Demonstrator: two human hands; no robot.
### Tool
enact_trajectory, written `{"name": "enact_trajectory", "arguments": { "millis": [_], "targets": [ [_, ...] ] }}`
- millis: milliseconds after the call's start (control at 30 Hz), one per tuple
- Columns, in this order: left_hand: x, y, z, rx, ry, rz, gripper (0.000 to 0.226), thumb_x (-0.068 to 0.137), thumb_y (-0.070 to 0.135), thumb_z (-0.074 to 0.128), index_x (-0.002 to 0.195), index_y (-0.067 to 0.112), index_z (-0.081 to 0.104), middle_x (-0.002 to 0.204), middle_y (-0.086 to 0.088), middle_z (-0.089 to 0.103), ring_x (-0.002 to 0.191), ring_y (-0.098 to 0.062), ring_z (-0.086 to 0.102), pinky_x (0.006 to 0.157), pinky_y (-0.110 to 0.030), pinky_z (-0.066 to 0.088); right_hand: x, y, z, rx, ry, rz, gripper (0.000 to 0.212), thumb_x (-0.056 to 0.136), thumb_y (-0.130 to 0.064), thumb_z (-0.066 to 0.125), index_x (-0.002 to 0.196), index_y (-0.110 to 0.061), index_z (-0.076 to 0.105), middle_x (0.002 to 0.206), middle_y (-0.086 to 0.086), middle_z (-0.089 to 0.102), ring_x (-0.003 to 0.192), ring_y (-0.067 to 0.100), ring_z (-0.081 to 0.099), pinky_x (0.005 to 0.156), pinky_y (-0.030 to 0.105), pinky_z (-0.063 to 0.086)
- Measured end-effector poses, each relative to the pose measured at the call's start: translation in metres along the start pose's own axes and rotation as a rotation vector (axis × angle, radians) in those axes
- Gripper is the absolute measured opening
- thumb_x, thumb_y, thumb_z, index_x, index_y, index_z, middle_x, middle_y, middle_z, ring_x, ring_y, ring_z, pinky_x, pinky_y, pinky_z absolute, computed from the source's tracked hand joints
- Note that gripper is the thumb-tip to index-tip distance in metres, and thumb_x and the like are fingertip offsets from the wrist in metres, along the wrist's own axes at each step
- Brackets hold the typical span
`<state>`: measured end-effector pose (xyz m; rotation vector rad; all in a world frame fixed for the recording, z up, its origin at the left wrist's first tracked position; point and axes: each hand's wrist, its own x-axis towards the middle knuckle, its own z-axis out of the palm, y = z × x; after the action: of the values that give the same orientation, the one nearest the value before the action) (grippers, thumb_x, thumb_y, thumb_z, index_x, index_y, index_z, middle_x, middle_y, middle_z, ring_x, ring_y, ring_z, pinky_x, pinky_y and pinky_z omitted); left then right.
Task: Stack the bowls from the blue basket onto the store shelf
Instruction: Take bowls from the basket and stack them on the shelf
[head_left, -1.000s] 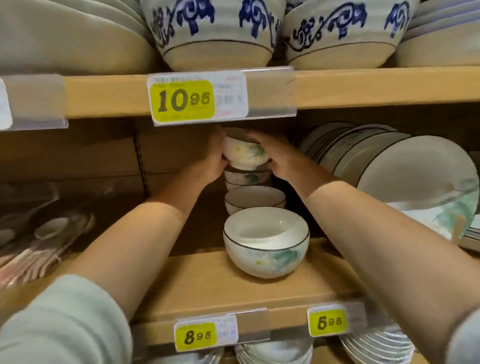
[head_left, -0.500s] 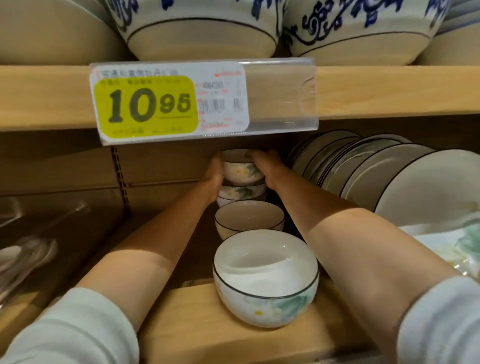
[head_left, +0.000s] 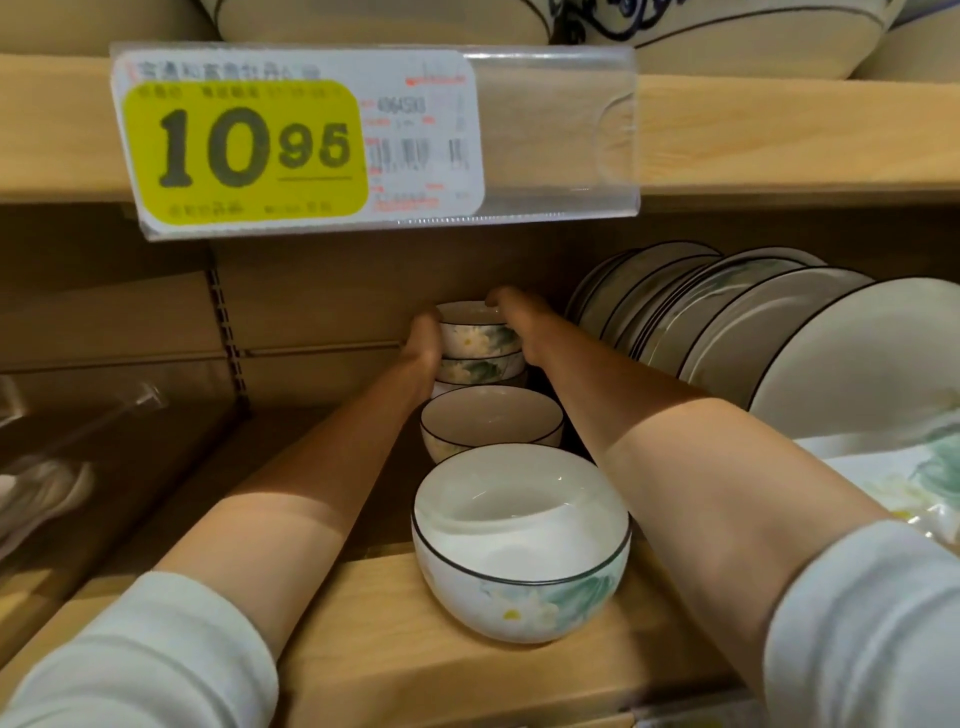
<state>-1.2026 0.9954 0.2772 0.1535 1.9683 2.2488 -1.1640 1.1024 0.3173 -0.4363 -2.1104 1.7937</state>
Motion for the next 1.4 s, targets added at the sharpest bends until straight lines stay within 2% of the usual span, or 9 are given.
{"name": "enact_trajectory", "arguments": {
  "millis": [133, 233, 300, 467, 767, 833, 933, 1033, 1400],
  "targets": [
    [0.001, -0.006, -0.003, 0.003, 0.0, -0.029, 0.049, 0.093, 0.05, 0.027, 0.085, 0.017, 0.063, 0.076, -0.013, 0.068, 0.07, -0.028, 0.066, 0.046, -0.025, 0.052, 0.002, 0.001, 0.002, -0.033, -0.028, 0.042, 0.029, 0.09, -0.03, 0.051, 0.111, -0.011, 0.054, 0.121, 0.016, 0.054, 0.102, 0.031, 0.053, 0.081, 0.036, 0.045],
    [0.004, -0.006, -0.005, 0.025, -0.001, -0.018, 0.046, 0.091, 0.047, 0.028, 0.085, 0.018, 0.064, 0.077, -0.013, 0.069, 0.071, -0.028, 0.066, 0.054, -0.029, 0.052, 0.003, 0.002, 0.002, -0.047, -0.063, 0.079, 0.029, 0.091, -0.032, 0.05, 0.111, -0.011, 0.052, 0.115, 0.014, 0.051, 0.089, 0.027, 0.05, 0.064, 0.03, 0.041],
    [0.005, -0.006, -0.006, 0.044, -0.001, -0.014, 0.044, 0.09, 0.046, 0.029, 0.084, 0.018, 0.063, 0.072, -0.012, 0.07, 0.069, -0.028, 0.066, 0.052, -0.028, 0.051, 0.005, 0.003, 0.002, -0.065, -0.07, 0.09, 0.028, 0.092, -0.032, 0.05, 0.11, -0.011, 0.052, 0.115, 0.014, 0.052, 0.09, 0.027, 0.051, 0.07, 0.032, 0.043],
    [0.008, -0.008, -0.008, 0.066, -0.003, -0.003, 0.047, 0.091, 0.047, 0.026, 0.088, 0.018, 0.063, 0.076, -0.013, 0.071, 0.073, -0.029, 0.065, 0.06, -0.03, 0.051, 0.004, 0.005, 0.003, -0.11, -0.095, 0.102, 0.045, 0.092, -0.031, 0.051, 0.131, -0.01, 0.047, 0.114, 0.013, 0.044, 0.089, 0.026, 0.045, 0.062, 0.03, 0.038],
    [0.004, -0.01, -0.007, 0.069, 0.0, -0.001, 0.044, 0.093, 0.043, 0.027, 0.085, 0.018, 0.061, 0.073, -0.012, 0.067, 0.066, -0.026, 0.063, 0.055, -0.027, 0.047, 0.002, 0.006, 0.005, -0.09, -0.093, 0.152, 0.028, 0.092, -0.037, 0.05, 0.106, -0.012, 0.053, 0.101, 0.014, 0.055, 0.073, 0.025, 0.053, 0.05, 0.025, 0.037],
    [0.003, -0.01, -0.007, 0.067, -0.003, 0.007, 0.045, 0.094, 0.043, 0.026, 0.084, 0.018, 0.062, 0.074, -0.012, 0.067, 0.066, -0.026, 0.063, 0.054, -0.027, 0.047, 0.003, 0.006, 0.006, -0.089, -0.106, 0.145, 0.033, 0.093, -0.037, 0.048, 0.111, -0.012, 0.059, 0.111, 0.015, 0.06, 0.084, 0.029, 0.059, 0.054, 0.026, 0.042],
    [0.004, -0.01, -0.007, 0.084, -0.009, 0.009, 0.045, 0.094, 0.042, 0.025, 0.085, 0.017, 0.062, 0.079, -0.013, 0.067, 0.069, -0.027, 0.062, 0.057, -0.028, 0.046, 0.007, 0.008, 0.007, -0.095, -0.088, 0.122, 0.042, 0.094, -0.039, 0.046, 0.119, -0.011, 0.062, 0.123, 0.016, 0.059, 0.109, 0.032, 0.058, 0.081, 0.034, 0.051],
    [0.004, -0.011, -0.007, 0.092, -0.006, 0.014, 0.047, 0.096, 0.042, 0.023, 0.086, 0.018, 0.062, 0.08, -0.014, 0.067, 0.07, -0.028, 0.062, 0.058, -0.029, 0.046, 0.01, 0.008, 0.007, -0.082, -0.079, 0.118, 0.043, 0.095, -0.04, 0.044, 0.122, -0.01, 0.059, 0.125, 0.017, 0.058, 0.112, 0.032, 0.056, 0.097, 0.039, 0.047],
    [0.009, -0.013, -0.003, 0.022, 0.051, 0.073, 0.04, 0.1, 0.03, 0.024, 0.08, 0.017, 0.057, 0.072, -0.009, 0.062, 0.061, -0.021, 0.058, 0.033, -0.016, 0.041, 0.009, 0.01, 0.007, -0.076, -0.076, 0.106, 0.042, 0.096, -0.035, 0.041, 0.126, -0.01, 0.056, 0.127, 0.015, 0.055, 0.114, 0.031, 0.053, 0.102, 0.04, 0.044]
  ]
}}
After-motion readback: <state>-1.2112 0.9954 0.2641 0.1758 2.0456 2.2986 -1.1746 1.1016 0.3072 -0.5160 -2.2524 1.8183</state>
